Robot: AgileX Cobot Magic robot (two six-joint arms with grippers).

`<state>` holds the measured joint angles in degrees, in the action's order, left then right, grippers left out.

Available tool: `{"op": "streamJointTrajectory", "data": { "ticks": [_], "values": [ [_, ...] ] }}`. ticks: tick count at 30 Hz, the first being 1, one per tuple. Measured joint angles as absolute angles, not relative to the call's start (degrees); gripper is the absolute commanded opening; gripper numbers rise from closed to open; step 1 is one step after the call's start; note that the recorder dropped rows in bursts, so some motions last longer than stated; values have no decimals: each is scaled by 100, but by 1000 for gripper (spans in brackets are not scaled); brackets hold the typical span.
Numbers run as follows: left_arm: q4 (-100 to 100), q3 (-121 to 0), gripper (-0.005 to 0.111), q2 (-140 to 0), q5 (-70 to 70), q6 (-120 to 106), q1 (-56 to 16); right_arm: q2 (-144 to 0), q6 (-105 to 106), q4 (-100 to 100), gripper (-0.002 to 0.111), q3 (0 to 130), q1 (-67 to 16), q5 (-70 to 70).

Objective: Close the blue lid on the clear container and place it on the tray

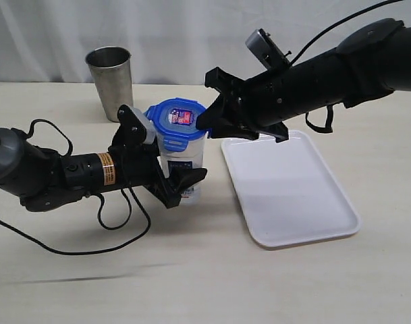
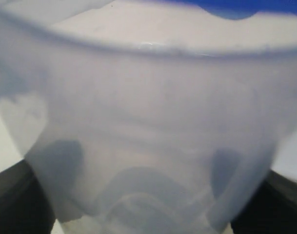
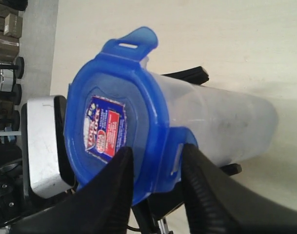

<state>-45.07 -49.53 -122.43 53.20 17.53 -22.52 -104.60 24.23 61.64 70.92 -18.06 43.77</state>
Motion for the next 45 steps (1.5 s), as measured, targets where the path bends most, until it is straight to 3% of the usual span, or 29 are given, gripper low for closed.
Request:
{"op": "streamJointTrajectory", "data": {
  "ticks": [14, 20, 27, 40, 45],
  "values": [
    [-4591, -4957, 0, -12243, 5344, 1786, -2205, -10668, 2446, 6371, 27, 7150, -1769, 4580],
    [-4591, -4957, 0, -12243, 5344, 1786, -2205, -10764, 2588, 6486, 13, 7179, -1733, 4734],
    [-4591, -4957, 0, -12243, 5344, 1786, -2205, -10781, 2696, 6532, 13, 7179, -1733, 4745],
    [-4627, -4957, 0, -12242, 5344, 1761, -2201, -10730, 3119, 6400, 56, 7179, -1733, 4628],
    [-4627, -4957, 0, -12232, 5344, 1748, -2201, -10630, 3158, 6154, 61, 7145, -1743, 4429]
  ]
}}
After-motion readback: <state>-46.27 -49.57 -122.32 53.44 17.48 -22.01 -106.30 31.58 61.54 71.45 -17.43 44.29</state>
